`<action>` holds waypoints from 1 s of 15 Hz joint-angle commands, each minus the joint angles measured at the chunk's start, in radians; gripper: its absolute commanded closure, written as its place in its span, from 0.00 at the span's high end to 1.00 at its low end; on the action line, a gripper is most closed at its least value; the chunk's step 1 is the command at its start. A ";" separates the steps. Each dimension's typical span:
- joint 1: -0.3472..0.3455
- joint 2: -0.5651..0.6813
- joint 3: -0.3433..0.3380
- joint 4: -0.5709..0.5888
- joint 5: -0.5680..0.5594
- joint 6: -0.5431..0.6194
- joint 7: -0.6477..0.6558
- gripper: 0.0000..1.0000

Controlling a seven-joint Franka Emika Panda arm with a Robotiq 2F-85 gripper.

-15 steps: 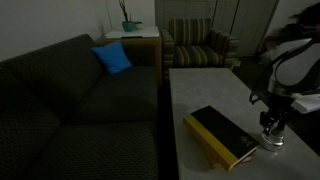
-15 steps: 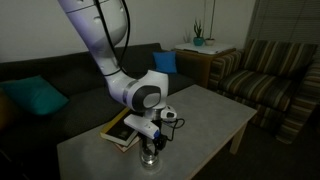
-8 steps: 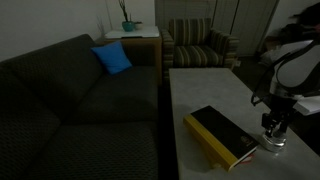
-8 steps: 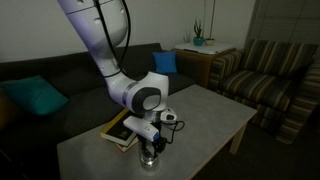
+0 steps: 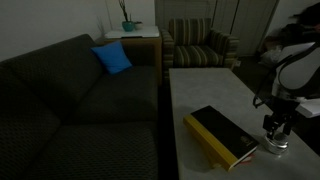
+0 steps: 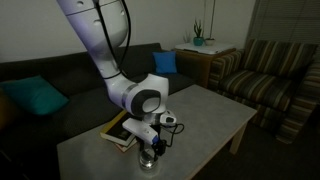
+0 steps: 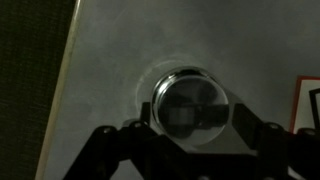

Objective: Pick the lid on the table and put it on the silver bottle

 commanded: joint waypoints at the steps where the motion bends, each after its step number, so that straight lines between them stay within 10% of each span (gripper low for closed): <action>1: -0.022 -0.011 0.015 -0.021 0.010 0.007 -0.020 1.00; 15: 0.038 -0.304 -0.051 -0.510 0.012 0.396 0.109 1.00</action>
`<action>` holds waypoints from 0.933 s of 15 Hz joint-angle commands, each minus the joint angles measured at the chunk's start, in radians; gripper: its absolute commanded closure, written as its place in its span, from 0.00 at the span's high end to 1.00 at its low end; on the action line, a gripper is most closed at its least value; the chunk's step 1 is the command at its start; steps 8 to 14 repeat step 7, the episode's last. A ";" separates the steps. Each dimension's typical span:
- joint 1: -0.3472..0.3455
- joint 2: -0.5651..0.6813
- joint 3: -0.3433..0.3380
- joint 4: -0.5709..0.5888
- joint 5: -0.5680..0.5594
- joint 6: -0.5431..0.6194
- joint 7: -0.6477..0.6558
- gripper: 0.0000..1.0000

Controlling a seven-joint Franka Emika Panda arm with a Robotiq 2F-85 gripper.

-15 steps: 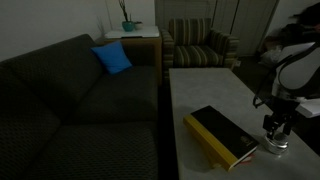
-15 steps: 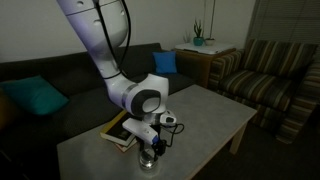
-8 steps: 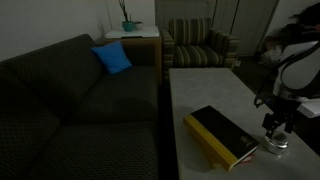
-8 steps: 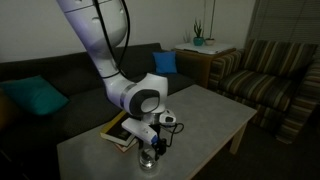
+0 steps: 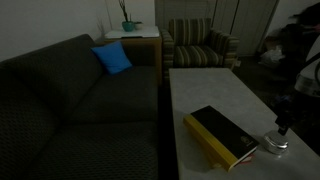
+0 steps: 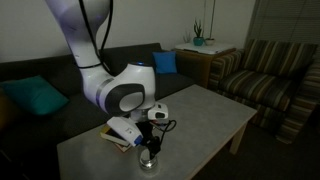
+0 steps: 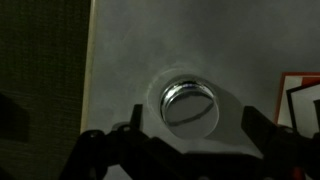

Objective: Pick the lid on the table and put it on the silver bottle

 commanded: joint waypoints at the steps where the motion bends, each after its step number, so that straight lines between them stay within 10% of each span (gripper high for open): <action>1: 0.027 -0.103 -0.025 -0.150 0.010 0.088 0.011 1.00; 14: 0.061 -0.159 -0.051 -0.208 0.002 0.138 0.004 1.00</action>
